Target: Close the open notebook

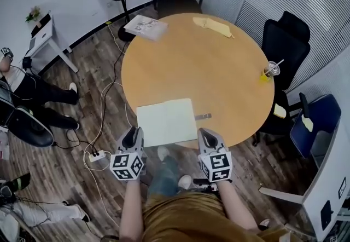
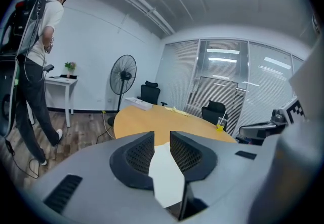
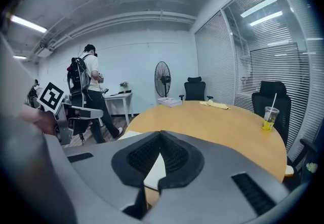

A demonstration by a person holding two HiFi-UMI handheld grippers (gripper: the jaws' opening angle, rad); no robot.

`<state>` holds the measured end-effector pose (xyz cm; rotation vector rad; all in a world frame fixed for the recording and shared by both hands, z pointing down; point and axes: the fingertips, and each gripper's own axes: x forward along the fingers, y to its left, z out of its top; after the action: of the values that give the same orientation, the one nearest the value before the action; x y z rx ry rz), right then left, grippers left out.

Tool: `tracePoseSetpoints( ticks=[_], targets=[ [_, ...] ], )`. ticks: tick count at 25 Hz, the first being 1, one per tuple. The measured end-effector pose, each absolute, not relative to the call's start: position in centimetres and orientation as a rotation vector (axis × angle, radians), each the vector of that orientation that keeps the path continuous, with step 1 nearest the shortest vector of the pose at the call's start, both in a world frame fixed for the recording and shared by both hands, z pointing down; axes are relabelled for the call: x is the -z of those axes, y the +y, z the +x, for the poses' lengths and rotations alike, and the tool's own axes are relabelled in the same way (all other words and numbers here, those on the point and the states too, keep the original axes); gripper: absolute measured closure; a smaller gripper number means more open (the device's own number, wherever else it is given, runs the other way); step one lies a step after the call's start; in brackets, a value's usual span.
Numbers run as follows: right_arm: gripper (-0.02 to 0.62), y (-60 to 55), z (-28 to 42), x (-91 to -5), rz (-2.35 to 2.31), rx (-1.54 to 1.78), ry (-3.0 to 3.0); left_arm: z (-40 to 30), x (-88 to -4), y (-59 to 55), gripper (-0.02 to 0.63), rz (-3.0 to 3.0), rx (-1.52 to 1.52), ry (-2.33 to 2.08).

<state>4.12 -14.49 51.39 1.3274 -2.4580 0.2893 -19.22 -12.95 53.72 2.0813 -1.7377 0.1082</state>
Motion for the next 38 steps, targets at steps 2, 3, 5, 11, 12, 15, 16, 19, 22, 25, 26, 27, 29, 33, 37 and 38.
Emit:
tracePoseSetpoints(
  ticks=[2,3,5,11,12,15,16,19,22,25,26,27,29,33,37,38],
  targets=[
    [0.583,-14.3,3.8,-51.9,1.313,-0.297,-2.448,-19.5,-54.7,-12.8,0.502,2.064,-0.120,-1.730],
    [0.583,-14.2,3.6,-52.2,1.305,-0.301,-2.443,-19.6,-55.1,-12.7,0.502,2.055,-0.124,-1.726],
    [0.583,-14.0,3.4,-52.8,1.287,-0.308,-2.434,-19.7,-56.0,-12.6,0.502,2.041,-0.134,-1.715],
    [0.584,-14.0,3.2,-54.5,1.251,-0.340,-2.415,-19.6,-58.2,-12.1,0.502,2.001,-0.166,-1.693],
    [0.583,-13.9,3.2,-54.7,1.243,-0.345,-2.413,-19.6,-58.6,-12.0,0.501,1.993,-0.171,-1.690],
    [0.583,-13.8,3.0,-55.7,1.216,-0.359,-2.399,-19.9,-60.0,-11.5,0.502,1.961,-0.182,-1.686],
    [0.584,-13.7,2.9,-56.0,1.206,-0.363,-2.394,-20.0,-60.4,-11.4,0.501,1.951,-0.186,-1.684],
    [0.583,-13.4,2.4,-57.0,1.165,-0.372,-2.384,-20.3,-61.5,-11.0,0.500,1.927,-0.203,-1.676],
    [0.583,-13.0,1.8,-57.6,1.125,-0.381,-2.385,-20.7,-62.6,-10.8,0.500,1.897,-0.211,-1.674],
    [0.583,-12.8,1.2,-57.9,1.078,-0.387,-2.404,-20.8,-64.0,-10.5,0.500,1.858,-0.201,-1.659],
    [0.584,-12.8,1.2,-58.0,1.069,-0.388,-2.406,-20.7,-64.4,-10.4,0.499,1.843,-0.195,-1.653],
    [0.583,-12.8,1.2,-58.1,1.064,-0.390,-2.403,-20.7,-64.9,-10.2,0.499,1.827,-0.191,-1.648],
    [0.584,-12.9,1.3,-58.3,1.061,-0.395,-2.397,-20.6,-65.7,-9.9,0.494,1.799,-0.190,-1.642],
    [0.583,-13.2,1.8,-59.0,1.063,-0.428,-2.375,-20.3,-66.8,-9.4,0.488,1.775,-0.198,-1.627],
    [0.584,-13.2,1.8,-59.6,1.051,-0.437,-2.363,-20.8,-67.8,-9.0,0.483,1.734,-0.185,-1.629],
    [0.583,-13.1,1.7,-59.7,1.046,-0.439,-2.360,-20.9,-68.1,-8.9,0.482,1.725,-0.180,-1.626]
  ],
)
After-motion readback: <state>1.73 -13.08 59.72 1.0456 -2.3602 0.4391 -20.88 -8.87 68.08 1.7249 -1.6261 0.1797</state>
